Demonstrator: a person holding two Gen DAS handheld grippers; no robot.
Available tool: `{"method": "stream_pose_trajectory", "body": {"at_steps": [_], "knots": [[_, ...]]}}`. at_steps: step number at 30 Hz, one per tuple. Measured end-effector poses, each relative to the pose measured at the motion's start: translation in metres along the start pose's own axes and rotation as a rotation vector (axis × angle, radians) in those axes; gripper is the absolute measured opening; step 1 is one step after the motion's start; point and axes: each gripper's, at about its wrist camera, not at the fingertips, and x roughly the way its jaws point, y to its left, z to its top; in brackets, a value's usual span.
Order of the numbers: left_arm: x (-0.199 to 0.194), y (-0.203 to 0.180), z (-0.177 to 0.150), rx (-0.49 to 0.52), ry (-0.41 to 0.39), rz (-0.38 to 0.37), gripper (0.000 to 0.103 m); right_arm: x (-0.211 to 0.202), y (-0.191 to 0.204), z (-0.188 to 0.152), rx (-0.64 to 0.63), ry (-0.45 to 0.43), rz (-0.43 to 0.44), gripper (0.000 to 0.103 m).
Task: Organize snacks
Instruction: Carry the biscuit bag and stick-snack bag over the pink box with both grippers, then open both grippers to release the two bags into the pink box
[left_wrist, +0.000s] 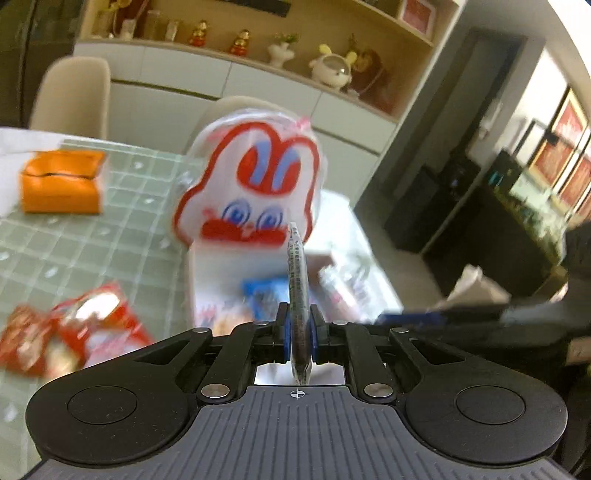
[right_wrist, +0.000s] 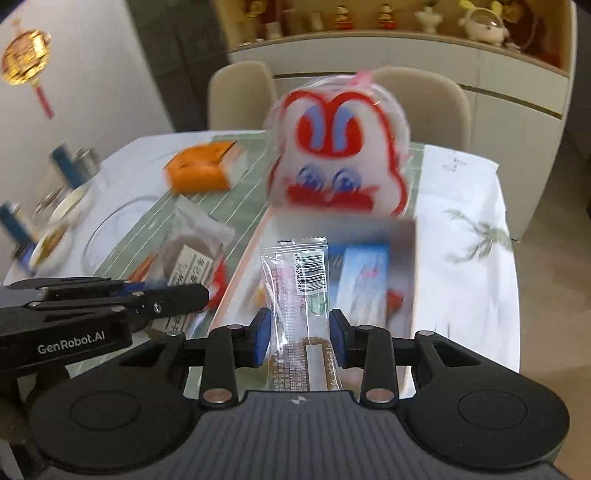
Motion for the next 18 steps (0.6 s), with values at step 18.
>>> {"method": "stream_pose_trajectory", "body": {"at_steps": [18], "knots": [[0.068, 0.164, 0.029, -0.035, 0.157, 0.270, 0.020, 0.078, 0.020, 0.002, 0.054, 0.083, 0.023, 0.050]]}}
